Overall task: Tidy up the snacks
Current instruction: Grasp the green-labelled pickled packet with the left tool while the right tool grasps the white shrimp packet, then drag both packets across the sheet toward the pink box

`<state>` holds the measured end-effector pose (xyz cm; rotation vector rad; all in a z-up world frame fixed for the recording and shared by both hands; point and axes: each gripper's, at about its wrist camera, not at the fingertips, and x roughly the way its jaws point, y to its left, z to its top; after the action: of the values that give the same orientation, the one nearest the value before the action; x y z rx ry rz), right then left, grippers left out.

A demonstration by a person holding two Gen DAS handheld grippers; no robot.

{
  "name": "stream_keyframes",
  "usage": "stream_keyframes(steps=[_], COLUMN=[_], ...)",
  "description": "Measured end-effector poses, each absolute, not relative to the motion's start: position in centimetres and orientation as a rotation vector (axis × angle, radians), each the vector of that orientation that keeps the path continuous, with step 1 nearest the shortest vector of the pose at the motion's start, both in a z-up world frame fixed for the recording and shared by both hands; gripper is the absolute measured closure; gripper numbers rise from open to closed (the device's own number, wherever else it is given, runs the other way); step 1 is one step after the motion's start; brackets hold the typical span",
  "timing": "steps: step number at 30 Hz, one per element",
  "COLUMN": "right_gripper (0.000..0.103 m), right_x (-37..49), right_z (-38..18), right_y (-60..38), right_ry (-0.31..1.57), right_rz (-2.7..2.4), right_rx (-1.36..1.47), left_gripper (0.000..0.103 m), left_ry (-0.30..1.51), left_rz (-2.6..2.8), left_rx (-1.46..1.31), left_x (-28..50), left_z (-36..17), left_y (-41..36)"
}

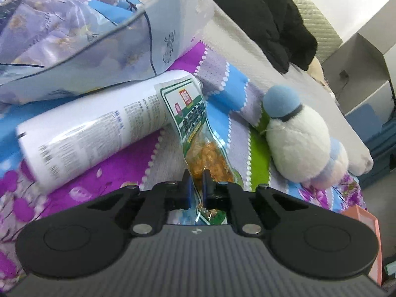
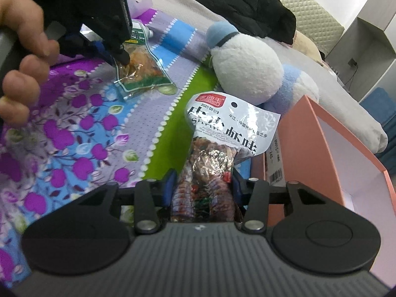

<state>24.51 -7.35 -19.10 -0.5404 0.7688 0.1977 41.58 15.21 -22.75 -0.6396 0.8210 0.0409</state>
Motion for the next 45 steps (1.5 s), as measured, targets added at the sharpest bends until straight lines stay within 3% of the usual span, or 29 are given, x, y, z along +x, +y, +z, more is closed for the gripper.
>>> stream_keyframes(steps=[33, 45], right_gripper=[0.056, 0.056], right_x=[8.8, 7.3], right_z=[-14.4, -16.7], right_y=[-11.0, -14.3], right_ry=[0.820, 0.853], right_rz=[0.319, 0.325], right_rx=[-0.416, -0.305], left_gripper=[0.095, 0.094], left_ry=[0.940, 1.002], left_rz=[-0.057, -0.006], left_rx=[-0.614, -0.594], left_x=[15.7, 11.9], left_z=[-17.9, -20.4], left_y=[12.0, 11.8])
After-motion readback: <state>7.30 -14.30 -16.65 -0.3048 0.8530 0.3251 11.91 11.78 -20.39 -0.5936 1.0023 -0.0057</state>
